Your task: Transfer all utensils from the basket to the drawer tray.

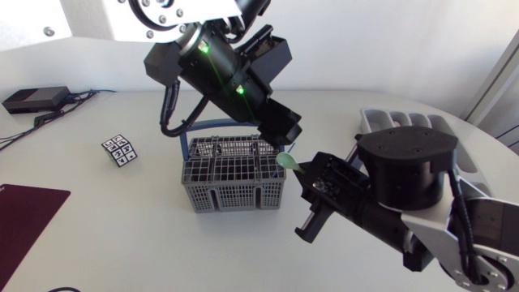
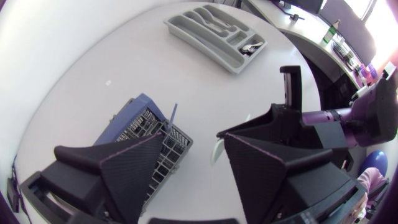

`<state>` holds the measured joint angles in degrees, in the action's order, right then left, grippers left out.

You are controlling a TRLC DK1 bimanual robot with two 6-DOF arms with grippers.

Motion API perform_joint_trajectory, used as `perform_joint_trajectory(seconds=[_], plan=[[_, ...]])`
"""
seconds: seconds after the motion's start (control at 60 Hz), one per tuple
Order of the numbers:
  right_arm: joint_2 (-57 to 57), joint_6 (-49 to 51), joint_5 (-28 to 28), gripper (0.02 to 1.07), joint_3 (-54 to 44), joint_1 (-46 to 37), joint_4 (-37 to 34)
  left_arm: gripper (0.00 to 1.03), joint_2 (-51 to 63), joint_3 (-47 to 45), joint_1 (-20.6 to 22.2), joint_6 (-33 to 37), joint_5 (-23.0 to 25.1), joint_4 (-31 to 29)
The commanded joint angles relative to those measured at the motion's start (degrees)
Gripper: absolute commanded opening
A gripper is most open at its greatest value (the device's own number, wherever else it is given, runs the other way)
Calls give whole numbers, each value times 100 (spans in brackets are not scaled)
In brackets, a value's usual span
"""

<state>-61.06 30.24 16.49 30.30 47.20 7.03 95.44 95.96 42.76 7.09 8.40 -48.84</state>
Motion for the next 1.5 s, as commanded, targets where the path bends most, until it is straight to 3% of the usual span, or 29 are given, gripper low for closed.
perform_joint_trajectory(seconds=[0.0,0.183,0.317,0.583,0.833,1.1,1.483], plan=[[182,-18,-93,8,-200,-27,-158,94,-227,19,-145,-41,30,208],[648,26,-867,8,-341,-642,-685,97,-315,-289,-479,214,21,656],[1052,325,-1825,8,-420,-1407,-1256,97,-307,-631,-594,451,3,973],[1324,1511,-3574,8,-420,-3375,-2241,98,-307,-1308,-383,706,-85,1694],[832,2953,-4690,8,-297,-5116,-2777,98,-263,-1651,-154,794,-304,2159],[-354,4552,-5226,8,186,-6618,-3155,98,-263,-1792,-66,802,-392,2300],[-2305,6117,-5147,8,1549,-7998,-3419,98,-298,-2029,-58,829,-392,2397]])
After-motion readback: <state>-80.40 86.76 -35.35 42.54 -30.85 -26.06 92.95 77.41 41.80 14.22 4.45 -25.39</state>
